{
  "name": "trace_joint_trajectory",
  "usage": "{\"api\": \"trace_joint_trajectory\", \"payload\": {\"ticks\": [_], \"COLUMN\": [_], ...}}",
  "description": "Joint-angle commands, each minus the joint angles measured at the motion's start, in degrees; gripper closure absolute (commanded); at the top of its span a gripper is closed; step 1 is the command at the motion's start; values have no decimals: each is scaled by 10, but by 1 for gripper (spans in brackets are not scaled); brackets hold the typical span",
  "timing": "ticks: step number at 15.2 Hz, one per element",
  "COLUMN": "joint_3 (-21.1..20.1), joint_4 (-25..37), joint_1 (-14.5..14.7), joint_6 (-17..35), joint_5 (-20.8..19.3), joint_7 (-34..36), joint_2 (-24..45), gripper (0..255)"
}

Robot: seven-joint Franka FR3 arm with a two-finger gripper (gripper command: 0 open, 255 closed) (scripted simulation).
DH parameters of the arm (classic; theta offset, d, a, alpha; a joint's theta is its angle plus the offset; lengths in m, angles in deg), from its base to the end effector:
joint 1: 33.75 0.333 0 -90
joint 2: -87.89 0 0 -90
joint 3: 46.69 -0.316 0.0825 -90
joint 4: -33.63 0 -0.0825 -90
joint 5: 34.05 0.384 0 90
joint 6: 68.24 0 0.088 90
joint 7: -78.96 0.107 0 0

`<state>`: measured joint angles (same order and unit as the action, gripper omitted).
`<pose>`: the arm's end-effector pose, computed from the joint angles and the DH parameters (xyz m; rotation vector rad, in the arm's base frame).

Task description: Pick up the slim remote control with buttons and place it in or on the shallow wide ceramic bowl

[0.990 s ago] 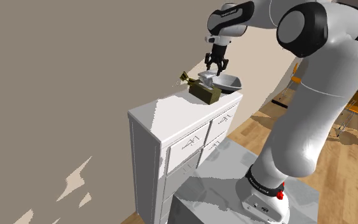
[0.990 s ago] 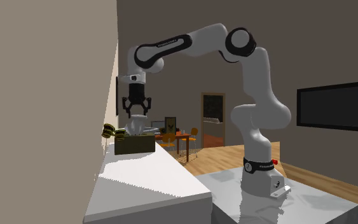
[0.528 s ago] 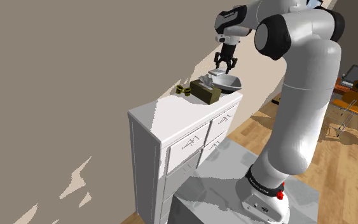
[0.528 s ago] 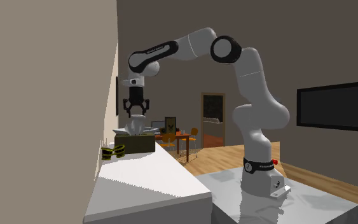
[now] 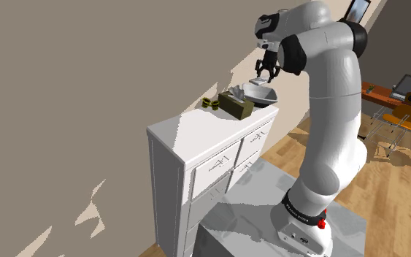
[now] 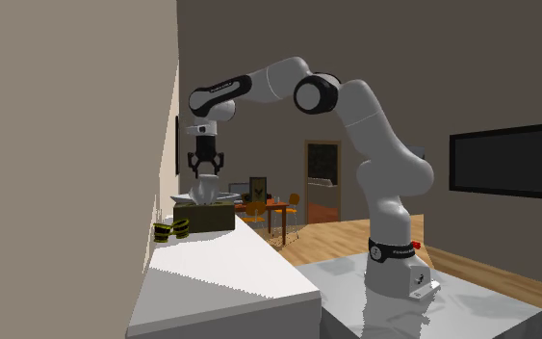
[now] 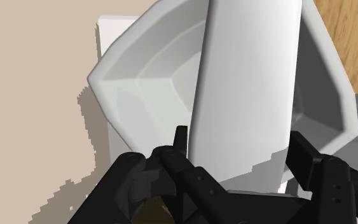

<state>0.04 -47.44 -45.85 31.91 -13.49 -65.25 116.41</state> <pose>0.4536 -0.4968 0.4797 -2.3067 -2.1162 0.0009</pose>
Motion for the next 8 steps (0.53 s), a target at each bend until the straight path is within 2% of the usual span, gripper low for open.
{"api": "trace_joint_trajectory", "payload": {"ticks": [1, 8], "joint_3": [-3, -9], "joint_4": [0, -44], "joint_1": [-8, -3], "joint_6": [9, 57], "joint_5": [7, 16], "joint_7": [-8, -15], "joint_2": [11, 19], "gripper": [255, 255]}}
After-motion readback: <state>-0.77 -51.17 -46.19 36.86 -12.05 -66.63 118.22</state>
